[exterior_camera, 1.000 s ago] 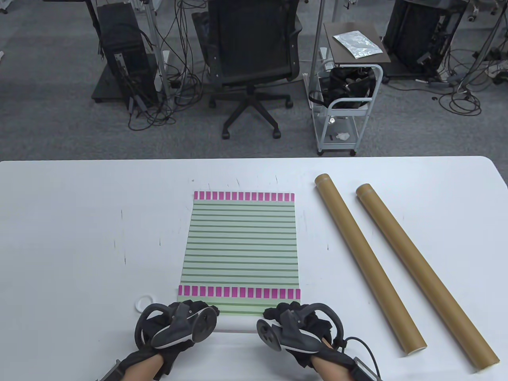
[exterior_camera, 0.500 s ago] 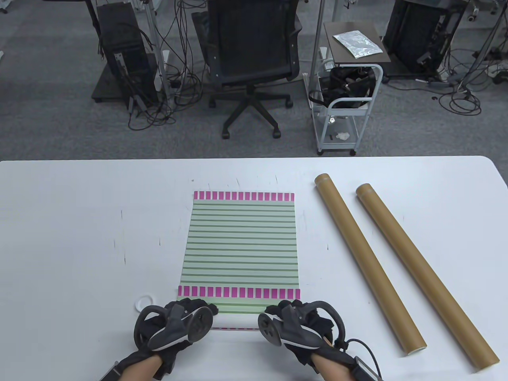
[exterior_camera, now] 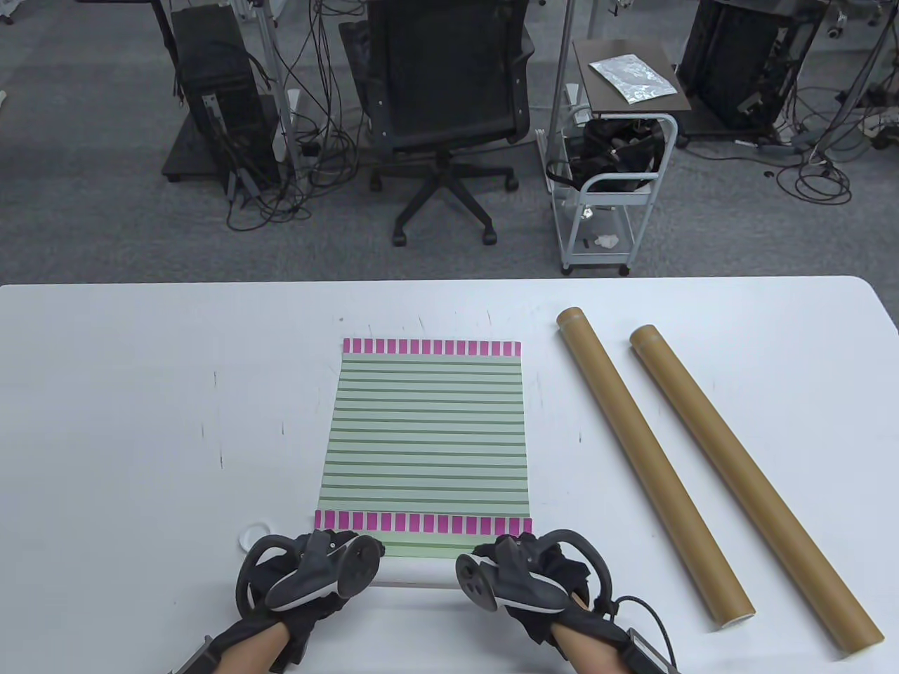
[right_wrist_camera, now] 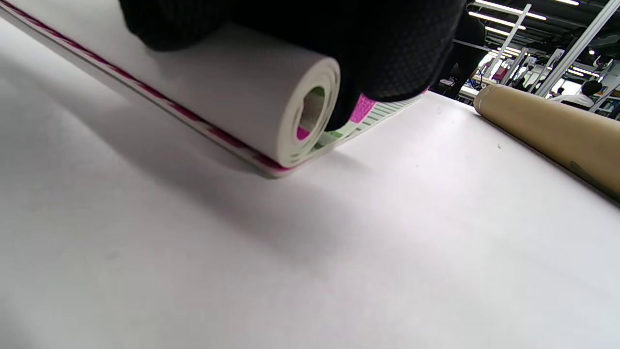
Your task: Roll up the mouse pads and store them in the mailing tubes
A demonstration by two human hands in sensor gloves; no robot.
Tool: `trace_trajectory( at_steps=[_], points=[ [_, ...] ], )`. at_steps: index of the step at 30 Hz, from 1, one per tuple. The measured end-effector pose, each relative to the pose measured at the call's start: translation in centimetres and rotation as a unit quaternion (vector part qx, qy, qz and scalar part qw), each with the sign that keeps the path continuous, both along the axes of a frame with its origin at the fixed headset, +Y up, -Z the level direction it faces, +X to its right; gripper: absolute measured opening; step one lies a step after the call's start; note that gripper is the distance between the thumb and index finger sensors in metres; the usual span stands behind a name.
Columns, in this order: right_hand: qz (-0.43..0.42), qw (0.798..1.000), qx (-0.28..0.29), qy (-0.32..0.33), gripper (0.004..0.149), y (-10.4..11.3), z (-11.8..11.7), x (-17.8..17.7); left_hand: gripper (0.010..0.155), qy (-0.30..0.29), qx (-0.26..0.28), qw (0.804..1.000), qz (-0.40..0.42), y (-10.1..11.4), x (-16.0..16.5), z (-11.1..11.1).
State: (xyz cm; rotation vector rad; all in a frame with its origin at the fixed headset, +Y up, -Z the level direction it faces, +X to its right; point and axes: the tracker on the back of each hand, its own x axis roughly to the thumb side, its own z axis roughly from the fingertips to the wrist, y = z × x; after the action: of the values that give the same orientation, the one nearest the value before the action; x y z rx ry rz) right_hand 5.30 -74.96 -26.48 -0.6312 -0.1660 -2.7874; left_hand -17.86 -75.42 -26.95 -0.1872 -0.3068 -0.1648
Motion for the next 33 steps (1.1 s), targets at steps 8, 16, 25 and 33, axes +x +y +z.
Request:
trace_trajectory(
  at_steps=[8,16,25,33],
  points=[
    [0.011,1.000,0.001,-0.002,0.054,-0.4,0.1,-0.1,0.050,0.003,0.049,0.999,0.003,0.1,-0.5,0.3],
    [-0.023,1.000,0.000,-0.011,0.052,-0.1,-0.7,0.9,0.053,0.022,-0.021,0.999,0.010,0.0,-0.5,-0.7],
    [-0.038,0.999,-0.026,-0.016,0.051,-0.2,-0.8,1.3,0.053,0.011,-0.013,1.000,0.000,0.0,-0.4,-0.2],
    [-0.034,0.999,-0.017,-0.014,0.052,-0.5,-0.5,1.1,0.050,-0.012,0.062,0.997,-0.032,1.2,0.8,0.9]
  ],
)
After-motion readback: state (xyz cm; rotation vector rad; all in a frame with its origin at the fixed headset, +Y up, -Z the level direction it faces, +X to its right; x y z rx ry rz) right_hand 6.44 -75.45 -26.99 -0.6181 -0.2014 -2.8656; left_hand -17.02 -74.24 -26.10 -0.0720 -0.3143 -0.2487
